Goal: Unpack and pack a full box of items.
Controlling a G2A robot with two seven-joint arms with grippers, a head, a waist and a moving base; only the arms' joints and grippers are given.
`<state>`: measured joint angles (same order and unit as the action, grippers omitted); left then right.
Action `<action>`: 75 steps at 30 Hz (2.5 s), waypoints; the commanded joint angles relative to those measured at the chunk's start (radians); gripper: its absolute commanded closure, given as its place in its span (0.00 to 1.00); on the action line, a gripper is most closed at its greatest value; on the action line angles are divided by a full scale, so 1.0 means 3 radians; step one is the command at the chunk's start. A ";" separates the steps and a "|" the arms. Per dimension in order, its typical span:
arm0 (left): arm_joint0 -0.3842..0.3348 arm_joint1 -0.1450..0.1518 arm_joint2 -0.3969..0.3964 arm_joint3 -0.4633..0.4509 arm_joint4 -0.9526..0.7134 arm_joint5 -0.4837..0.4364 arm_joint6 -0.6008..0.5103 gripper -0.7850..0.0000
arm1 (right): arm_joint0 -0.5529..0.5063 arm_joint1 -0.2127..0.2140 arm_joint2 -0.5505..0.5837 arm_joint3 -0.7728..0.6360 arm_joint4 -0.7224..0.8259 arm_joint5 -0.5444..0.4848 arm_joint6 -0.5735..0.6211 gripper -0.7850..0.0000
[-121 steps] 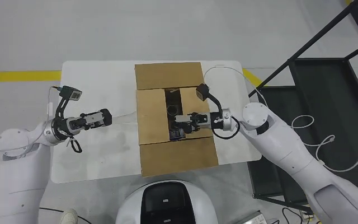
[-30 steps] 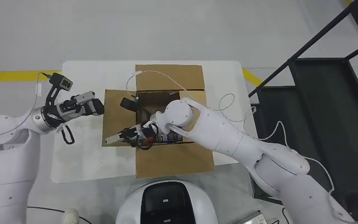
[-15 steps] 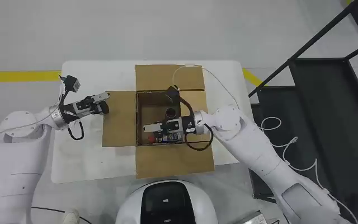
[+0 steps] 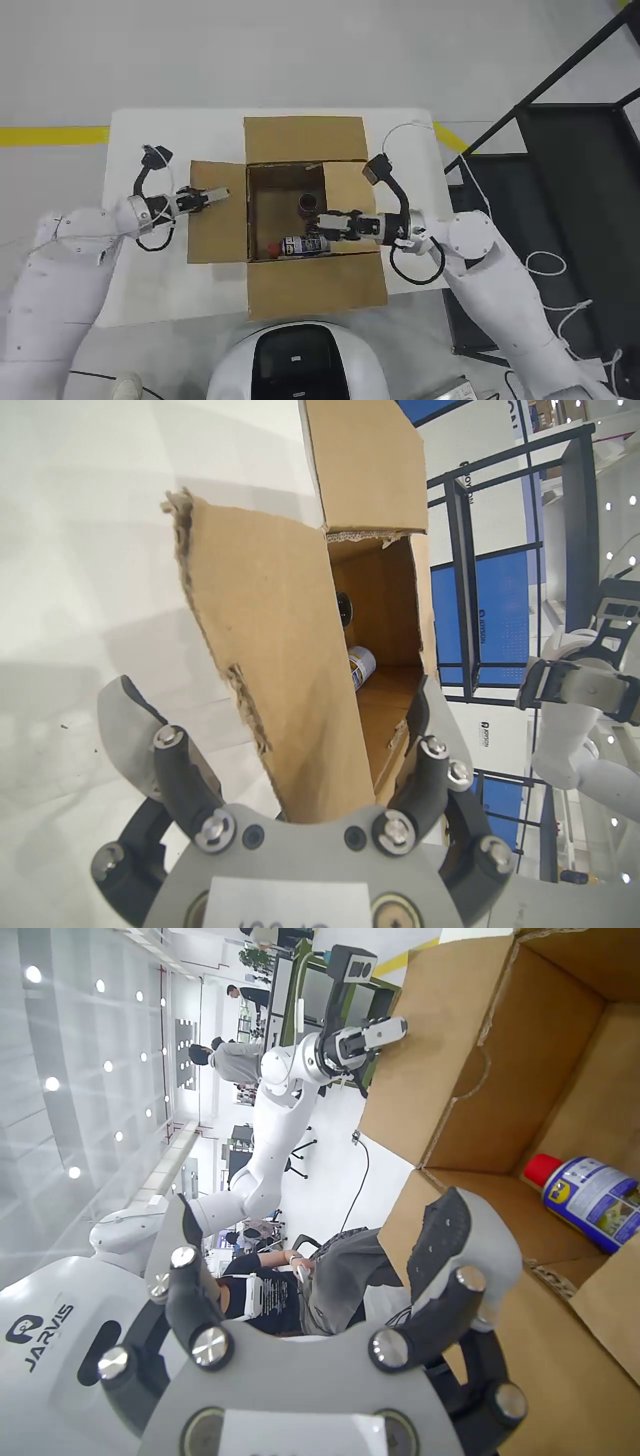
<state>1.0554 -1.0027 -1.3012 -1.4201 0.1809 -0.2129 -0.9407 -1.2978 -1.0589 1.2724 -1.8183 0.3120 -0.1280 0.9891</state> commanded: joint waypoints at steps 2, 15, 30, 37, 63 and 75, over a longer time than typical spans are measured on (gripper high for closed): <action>0.0062 0.0023 -0.0178 -0.0089 -0.0132 0.0036 0.0110 0.00 | -0.0030 0.0009 0.0020 -0.0045 -0.0023 0.0005 0.0009 0.00; 0.0654 0.0145 -0.1024 -0.1125 -0.1456 -0.0186 -0.0462 0.00 | -0.0115 0.0038 0.0152 -0.0063 0.0049 -0.0113 0.0026 0.00; 0.0036 0.0049 0.0176 -0.0700 -0.0026 0.0388 -0.0009 0.00 | -0.0209 0.0062 0.0248 0.0076 0.0122 -0.0216 0.0010 0.00; -0.0132 0.0014 0.0459 -0.0541 0.0339 0.0683 -0.0098 0.00 | -0.0154 0.0062 0.0195 0.0079 -0.0009 -0.0142 -0.0076 0.00; -0.0124 0.0003 0.0226 -0.1146 -0.0698 0.0697 -0.0327 0.00 | -0.0261 0.0109 0.0323 0.0007 -0.0050 -0.0060 -0.0006 0.00; -0.0994 -0.0341 0.1440 -0.0422 -0.0799 0.0973 0.0127 0.00 | -0.0695 0.0186 0.0808 -0.0099 0.0119 -0.0082 0.0136 0.00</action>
<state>0.7813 -1.0930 -0.9044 -1.5778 -0.0527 0.0805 -0.9212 -1.5014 -1.0039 1.5101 -1.8471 0.3431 -0.1501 1.0280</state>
